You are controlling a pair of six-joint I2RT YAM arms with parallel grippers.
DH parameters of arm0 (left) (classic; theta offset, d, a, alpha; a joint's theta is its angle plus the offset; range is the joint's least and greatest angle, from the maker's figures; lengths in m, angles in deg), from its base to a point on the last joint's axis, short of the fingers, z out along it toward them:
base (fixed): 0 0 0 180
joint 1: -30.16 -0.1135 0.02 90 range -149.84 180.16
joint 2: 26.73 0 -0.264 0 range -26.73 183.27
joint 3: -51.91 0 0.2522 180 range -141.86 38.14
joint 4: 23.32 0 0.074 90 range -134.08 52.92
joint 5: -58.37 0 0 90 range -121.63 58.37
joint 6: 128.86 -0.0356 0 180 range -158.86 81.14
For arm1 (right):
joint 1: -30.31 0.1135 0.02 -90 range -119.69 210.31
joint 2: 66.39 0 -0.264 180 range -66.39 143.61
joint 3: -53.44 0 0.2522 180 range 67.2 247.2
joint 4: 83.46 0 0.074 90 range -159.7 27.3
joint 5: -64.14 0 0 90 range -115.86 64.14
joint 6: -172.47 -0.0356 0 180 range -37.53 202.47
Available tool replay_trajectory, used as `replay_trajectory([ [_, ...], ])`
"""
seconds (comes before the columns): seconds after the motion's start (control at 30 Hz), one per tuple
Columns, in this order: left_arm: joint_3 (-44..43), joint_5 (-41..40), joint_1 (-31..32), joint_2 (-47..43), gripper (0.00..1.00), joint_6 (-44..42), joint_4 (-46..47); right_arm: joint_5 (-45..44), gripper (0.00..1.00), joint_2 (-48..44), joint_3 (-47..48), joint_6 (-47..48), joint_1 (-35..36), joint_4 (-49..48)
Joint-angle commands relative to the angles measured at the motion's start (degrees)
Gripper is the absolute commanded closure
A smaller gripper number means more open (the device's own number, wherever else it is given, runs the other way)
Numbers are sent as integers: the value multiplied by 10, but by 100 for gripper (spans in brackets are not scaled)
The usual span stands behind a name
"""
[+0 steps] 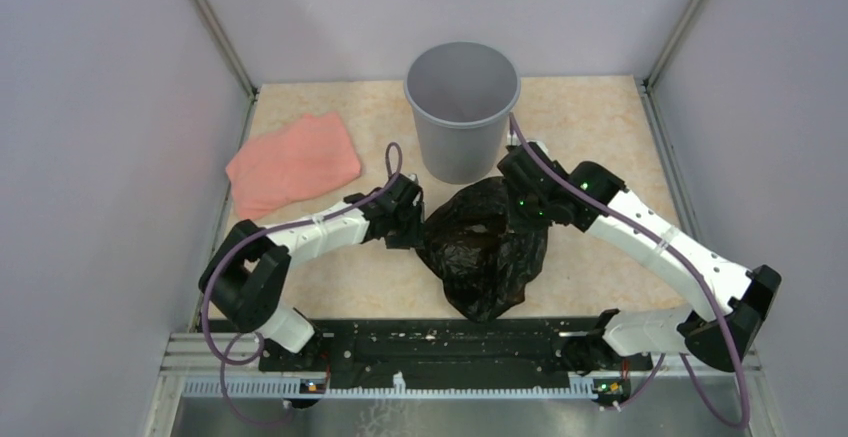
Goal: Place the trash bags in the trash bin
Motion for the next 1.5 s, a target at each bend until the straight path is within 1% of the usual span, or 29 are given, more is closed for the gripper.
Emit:
replay_trajectory([
  [0.0, -33, -104, 23, 24, 51, 16, -15, 0, 100, -30, -5, 6, -7, -9],
  [0.1, -23, -109, 25, 26, 51, 15, 0, 0, 100, -35, -9, 4, -7, -10],
  [0.23, -32, -88, 26, 61, 52, 14, 15, 0, 100, -42, -15, 1, -7, -13],
  [0.37, -28, -78, 36, 71, 52, 25, 30, 0, 100, -47, -21, -3, -6, -16],
  [0.43, -27, -84, 38, 72, 54, 32, 28, -1, 100, -50, -19, -5, -6, -18],
  [0.47, -27, -87, 38, 70, 57, 34, 31, -1, 100, -52, -16, -5, -7, -20],
  [0.53, -32, -94, 38, 62, 66, 23, 39, -1, 100, -54, -2, -1, -6, -19],
  [0.57, -42, -94, 37, 57, 72, 14, 42, -2, 100, -53, 9, 1, -7, -16],
  [0.6, -59, -93, 37, 53, 81, 3, 40, -5, 100, -53, 25, 5, -7, -10],
  [0.67, -113, -88, 37, 39, 97, -20, 11, -14, 100, -51, 68, 17, -7, 5],
  [0.7, -151, -84, 37, 27, 100, -31, -8, -23, 100, -47, 102, 26, -7, 19],
  [0.77, -242, -73, 37, -8, 100, -59, -42, -56, 100, -28, 240, 49, -7, 64],
  [0.8, -297, -61, 37, -26, 100, -75, -49, -78, 100, -13, 331, 62, -7, 105],
  [0.83, -377, -45, 38, -43, 100, -86, -53, -100, 100, 11, 438, 80, -6, 136],
  [0.9, -523, -3, 43, -57, 100, -97, -61, -119, 100, 79, 717, 119, -7, 192],
  [0.93, -595, 4, 50, -51, 100, -105, -71, -103, 100, 111, 845, 136, -7, 195],
  [0.97, -662, 6, 60, -44, 100, -116, -82, -92, 100, 116, 881, 146, -7, 165],
  [1.0, -704, 5, 66, -38, 100, -127, -92, -68, 100, 84, 823, 150, -7, 111],
  [1.03, -716, 5, 68, -40, 100, -133, -97, -53, 100, 7, 689, 149, -7, 35],
  [1.07, -697, 4, 69, -48, 100, -137, -98, -39, 100, -54, 552, 143, -7, -48],
  [1.1, -654, 1, 71, -64, 100, -140, -92, -28, 100, -100, 426, 127, -7, -101],
  [1.13, -587, -5, 71, -80, 100, -136, -86, -19, 100, -123, 338, 108, -7, -119],
  [1.23, -350, -12, 77, -137, 100, -104, -56, 6, 100, -161, 111, 41, -5, -105],
  [1.3, -209, -3, 82, -174, 100, -67, -37, 31, 100, -215, -67, -17, 3, -140],
  [1.37, -111, 0, 91, -217, 100, -40, -24, 44, 100, -277, -181, -63, 11, -161],
  [1.43, -59, -5, 101, -265, 100, -24, -33, 52, 100, -321, -219, -88, 13, -151],
  [1.47, -47, -8, 104, -287, 100, -21, -42, 51, 100, -334, -220, -89, 13, -140],
])
